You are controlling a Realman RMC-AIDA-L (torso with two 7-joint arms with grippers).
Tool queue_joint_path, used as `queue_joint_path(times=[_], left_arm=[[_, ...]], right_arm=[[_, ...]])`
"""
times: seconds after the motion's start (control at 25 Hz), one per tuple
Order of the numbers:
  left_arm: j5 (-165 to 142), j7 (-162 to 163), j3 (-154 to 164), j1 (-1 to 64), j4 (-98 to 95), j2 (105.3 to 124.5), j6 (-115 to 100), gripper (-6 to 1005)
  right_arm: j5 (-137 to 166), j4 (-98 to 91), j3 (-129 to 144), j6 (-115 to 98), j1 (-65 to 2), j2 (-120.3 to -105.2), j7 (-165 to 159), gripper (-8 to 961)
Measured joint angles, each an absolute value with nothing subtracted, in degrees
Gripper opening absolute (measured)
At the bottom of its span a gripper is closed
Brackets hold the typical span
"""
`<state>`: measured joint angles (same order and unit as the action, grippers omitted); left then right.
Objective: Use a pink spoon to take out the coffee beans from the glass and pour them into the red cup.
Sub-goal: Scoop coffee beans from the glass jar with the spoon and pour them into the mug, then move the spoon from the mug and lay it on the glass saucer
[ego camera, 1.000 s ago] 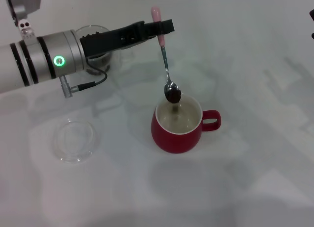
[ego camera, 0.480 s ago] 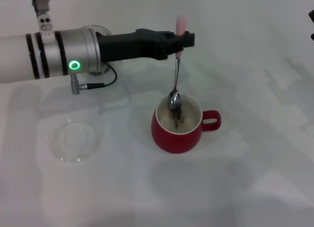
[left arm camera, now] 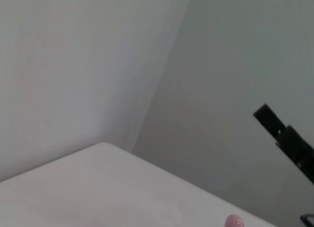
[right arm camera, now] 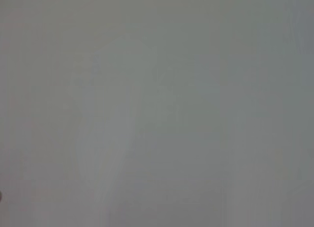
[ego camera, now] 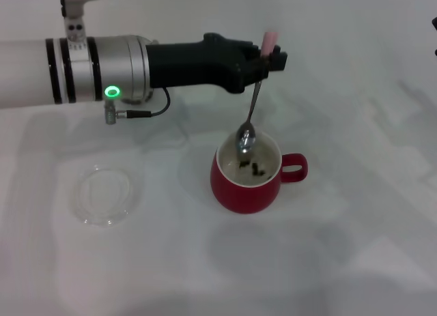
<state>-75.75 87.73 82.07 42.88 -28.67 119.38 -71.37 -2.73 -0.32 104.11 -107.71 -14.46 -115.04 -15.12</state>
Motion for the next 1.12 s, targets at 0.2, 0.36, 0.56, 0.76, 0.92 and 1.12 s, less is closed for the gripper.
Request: queue_joint_path(times=[0.2,0.36,0.56,0.76,0.92,1.12], left_arm=[[-72.81,91.0,80.0,42.45,-28.83,118.55,-74.25,121],[-72.73,95.37,76.11,39.33,-30.85,117.51,-76.93,120],[-72.28,97.49,71.79,33.8,-31.68,117.07,-77.09,120],[-72.29,97.56,68.26,28.1,-31.66,117.0,-77.65,119],[-72.61,96.77,65.58,23.58,-31.65,116.89,-78.24,119],[-72.77,95.25,63.84,18.65,-31.64,115.79,-79.63,120]], right_arm=[[-2.9,-0.25,104.03,-107.69,-14.34,-114.96,-15.12,660],[-3.0,-0.25,104.02,-107.71,-14.32,-114.92,-15.12,660],[-3.15,-0.27,104.03,-107.68,-14.32,-114.86,-15.12,660],[-3.17,-0.36,104.06,-107.64,-14.33,-114.78,-15.17,660],[-3.26,-0.3,104.06,-107.56,-14.41,-114.78,-15.49,660],[-3.43,-0.52,103.95,-107.48,-14.35,-114.71,-15.81,660]])
